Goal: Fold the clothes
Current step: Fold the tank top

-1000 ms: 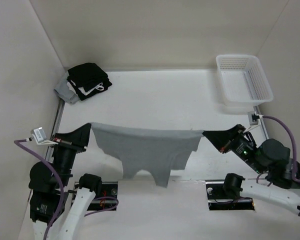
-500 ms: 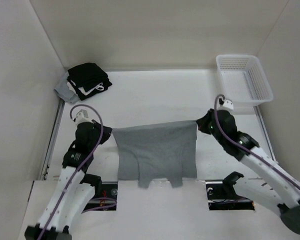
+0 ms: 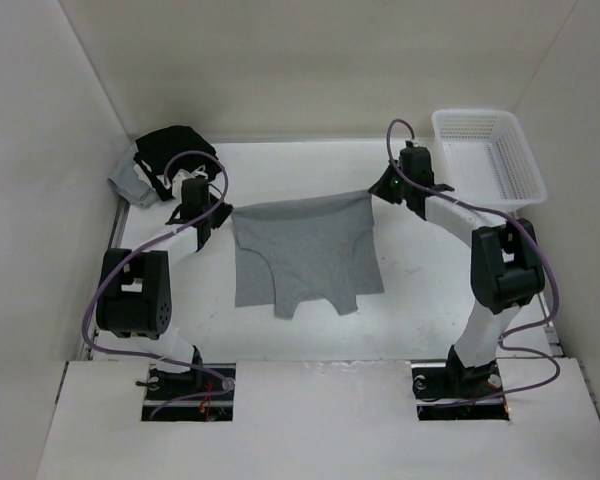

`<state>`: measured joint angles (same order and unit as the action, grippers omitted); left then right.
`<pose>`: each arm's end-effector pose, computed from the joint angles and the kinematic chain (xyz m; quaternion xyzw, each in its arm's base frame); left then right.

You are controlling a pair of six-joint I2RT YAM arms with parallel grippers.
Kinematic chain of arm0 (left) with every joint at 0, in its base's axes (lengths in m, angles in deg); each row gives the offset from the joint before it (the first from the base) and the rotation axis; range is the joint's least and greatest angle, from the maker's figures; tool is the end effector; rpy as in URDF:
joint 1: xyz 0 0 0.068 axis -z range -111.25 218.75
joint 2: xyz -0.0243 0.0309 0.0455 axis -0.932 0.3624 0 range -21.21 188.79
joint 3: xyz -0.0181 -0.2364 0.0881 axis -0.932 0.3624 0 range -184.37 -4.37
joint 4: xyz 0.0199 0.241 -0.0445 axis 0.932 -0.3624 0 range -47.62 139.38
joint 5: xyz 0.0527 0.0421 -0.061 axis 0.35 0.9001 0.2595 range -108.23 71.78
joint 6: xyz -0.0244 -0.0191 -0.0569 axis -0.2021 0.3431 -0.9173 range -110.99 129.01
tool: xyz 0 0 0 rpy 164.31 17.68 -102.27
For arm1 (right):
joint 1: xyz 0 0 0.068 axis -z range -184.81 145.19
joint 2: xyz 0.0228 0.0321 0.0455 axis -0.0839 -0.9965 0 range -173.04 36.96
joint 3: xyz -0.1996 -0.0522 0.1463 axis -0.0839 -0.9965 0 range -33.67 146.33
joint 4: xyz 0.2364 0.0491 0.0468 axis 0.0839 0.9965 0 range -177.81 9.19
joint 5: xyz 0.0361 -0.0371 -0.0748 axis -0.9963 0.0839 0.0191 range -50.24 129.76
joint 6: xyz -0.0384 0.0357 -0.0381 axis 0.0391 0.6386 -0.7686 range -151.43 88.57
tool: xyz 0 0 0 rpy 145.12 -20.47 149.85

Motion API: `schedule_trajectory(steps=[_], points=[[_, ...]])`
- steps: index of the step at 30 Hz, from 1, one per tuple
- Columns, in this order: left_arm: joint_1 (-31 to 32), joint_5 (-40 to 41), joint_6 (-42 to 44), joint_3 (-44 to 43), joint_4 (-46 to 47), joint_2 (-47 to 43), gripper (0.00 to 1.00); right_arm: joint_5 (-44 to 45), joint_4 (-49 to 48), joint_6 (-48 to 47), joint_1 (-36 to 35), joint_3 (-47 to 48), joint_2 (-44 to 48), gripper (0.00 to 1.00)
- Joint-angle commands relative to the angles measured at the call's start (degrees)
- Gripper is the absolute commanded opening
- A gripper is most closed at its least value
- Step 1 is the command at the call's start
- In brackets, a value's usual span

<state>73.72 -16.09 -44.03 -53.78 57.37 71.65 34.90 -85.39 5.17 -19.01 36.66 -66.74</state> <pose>0.3395 -0.0276 0.1708 -0.3698 0.8082 -0.2076 0.4087 0.3890 0.1028 0.2017 0.1538 0.8761 0.2294 0.3951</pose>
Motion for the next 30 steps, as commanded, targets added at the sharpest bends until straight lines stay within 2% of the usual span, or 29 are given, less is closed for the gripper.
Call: schedule_trajectory(steps=[1,5,10,14,19,25,30], points=[[0.08,-0.03,-0.93,-4.73,7.48,-2.59,0.02,-2.52,-3.83,-1.27,0.79,6.31,-0.1,0.0],[1.74,0.59,0.04,-2.29,7.65,-6.8,0.02,-2.52,-4.78,-1.09,0.62,2.03,3.23,0.01],[4.12,1.91,-0.31,12.38,11.87,-18.39,0.03,-1.12,-10.93,0.93,-0.17,-14.22,12.71,0.01],[6.14,1.39,-1.81,23.9,10.21,-33.07,0.03,2.31,-13.23,2.42,-1.93,-25.92,23.35,0.01],[9.3,1.91,-1.98,32.52,-2.42,-52.04,0.04,5.03,-10.51,3.21,-3.51,-34.71,33.63,0.01],[10.71,1.12,-2.68,38.76,-12.81,-62.96,0.04,6.09,-8.31,4.0,-4.04,-40.61,35.67,0.02],[15.45,2.17,-6.11,43.07,-19.57,-69.55,0.03,6.7,-7.25,6.99,-3.16,-43.51,36.02,0.01]])
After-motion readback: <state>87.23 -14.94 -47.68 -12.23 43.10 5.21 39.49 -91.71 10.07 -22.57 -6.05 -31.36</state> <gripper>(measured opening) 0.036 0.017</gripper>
